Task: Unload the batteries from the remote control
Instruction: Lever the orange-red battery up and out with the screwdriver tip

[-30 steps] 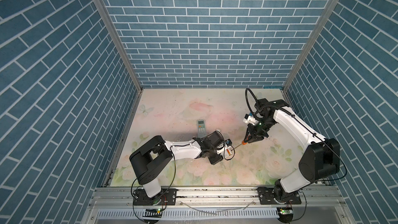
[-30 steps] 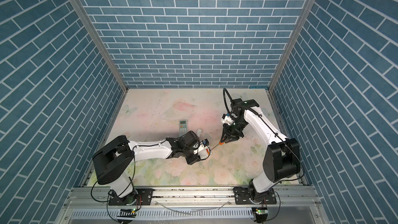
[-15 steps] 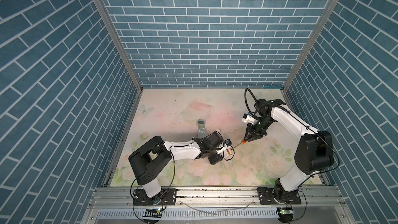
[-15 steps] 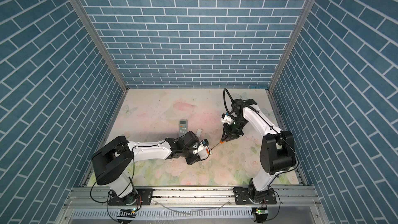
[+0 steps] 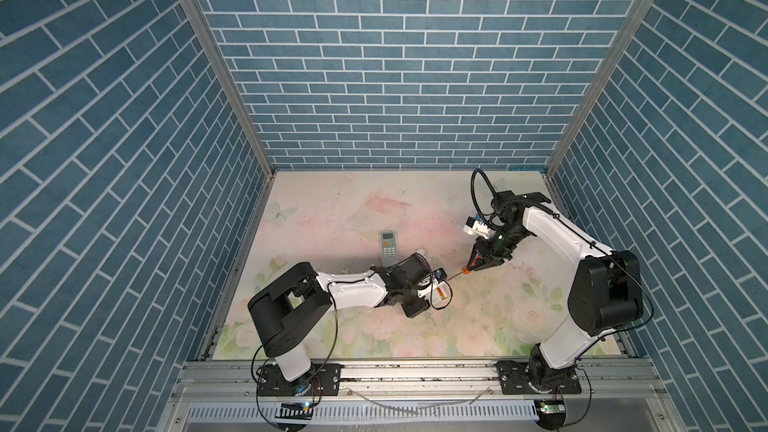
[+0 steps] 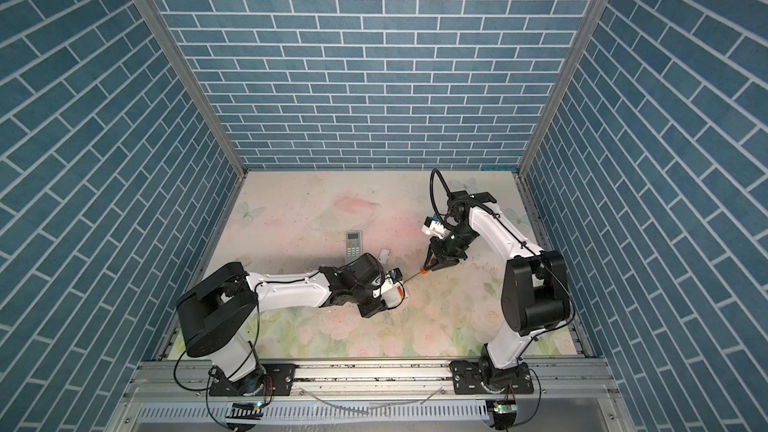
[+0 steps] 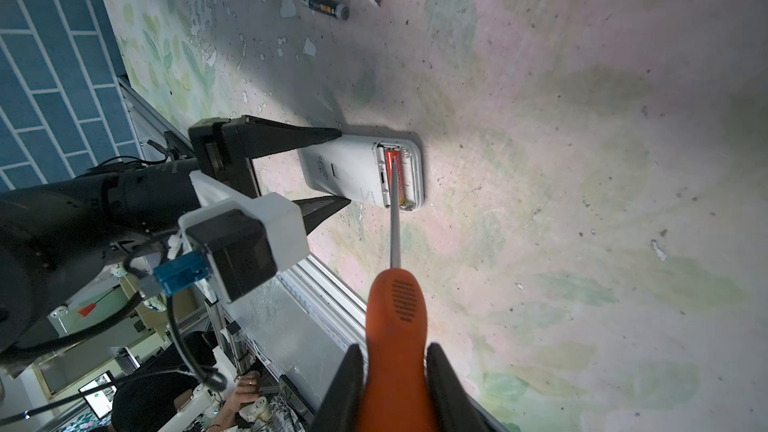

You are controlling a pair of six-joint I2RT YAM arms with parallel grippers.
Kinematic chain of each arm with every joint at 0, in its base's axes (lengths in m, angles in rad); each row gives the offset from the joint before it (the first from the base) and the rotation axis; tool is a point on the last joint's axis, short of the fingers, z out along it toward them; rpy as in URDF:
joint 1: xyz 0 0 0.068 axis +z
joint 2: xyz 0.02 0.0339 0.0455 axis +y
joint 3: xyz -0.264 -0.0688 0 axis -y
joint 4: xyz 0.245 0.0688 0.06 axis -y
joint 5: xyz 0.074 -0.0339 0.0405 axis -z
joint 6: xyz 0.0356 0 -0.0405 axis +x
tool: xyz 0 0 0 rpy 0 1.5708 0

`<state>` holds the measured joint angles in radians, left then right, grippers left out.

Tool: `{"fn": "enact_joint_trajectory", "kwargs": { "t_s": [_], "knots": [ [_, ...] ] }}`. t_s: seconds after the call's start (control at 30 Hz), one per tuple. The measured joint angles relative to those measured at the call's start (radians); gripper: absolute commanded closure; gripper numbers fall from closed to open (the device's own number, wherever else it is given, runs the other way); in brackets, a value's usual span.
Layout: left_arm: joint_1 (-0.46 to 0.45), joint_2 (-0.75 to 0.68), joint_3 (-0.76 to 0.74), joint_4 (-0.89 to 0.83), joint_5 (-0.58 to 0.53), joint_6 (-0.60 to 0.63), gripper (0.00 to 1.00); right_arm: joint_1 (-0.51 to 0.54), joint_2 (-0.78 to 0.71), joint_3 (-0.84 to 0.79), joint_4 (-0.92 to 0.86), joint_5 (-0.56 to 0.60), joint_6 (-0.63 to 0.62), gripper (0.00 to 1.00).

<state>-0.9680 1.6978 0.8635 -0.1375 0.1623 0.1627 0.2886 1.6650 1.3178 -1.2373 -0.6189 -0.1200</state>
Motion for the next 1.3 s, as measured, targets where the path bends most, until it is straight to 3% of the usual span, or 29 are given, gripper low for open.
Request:
{"fn": "enact_joint_trajectory", "kwargs": {
  "t_s": [0.97,1.3],
  "knots": [
    [0.007,-0.002,0.000,-0.005,-0.005,0.000,0.77,-0.006,-0.029,-0.085,0.038,0.014,-0.049,1.00],
    [0.026,0.015,0.037,-0.060,0.018,0.016,0.79,-0.030,-0.029,-0.143,0.080,-0.053,-0.098,1.00]
  ]
}}
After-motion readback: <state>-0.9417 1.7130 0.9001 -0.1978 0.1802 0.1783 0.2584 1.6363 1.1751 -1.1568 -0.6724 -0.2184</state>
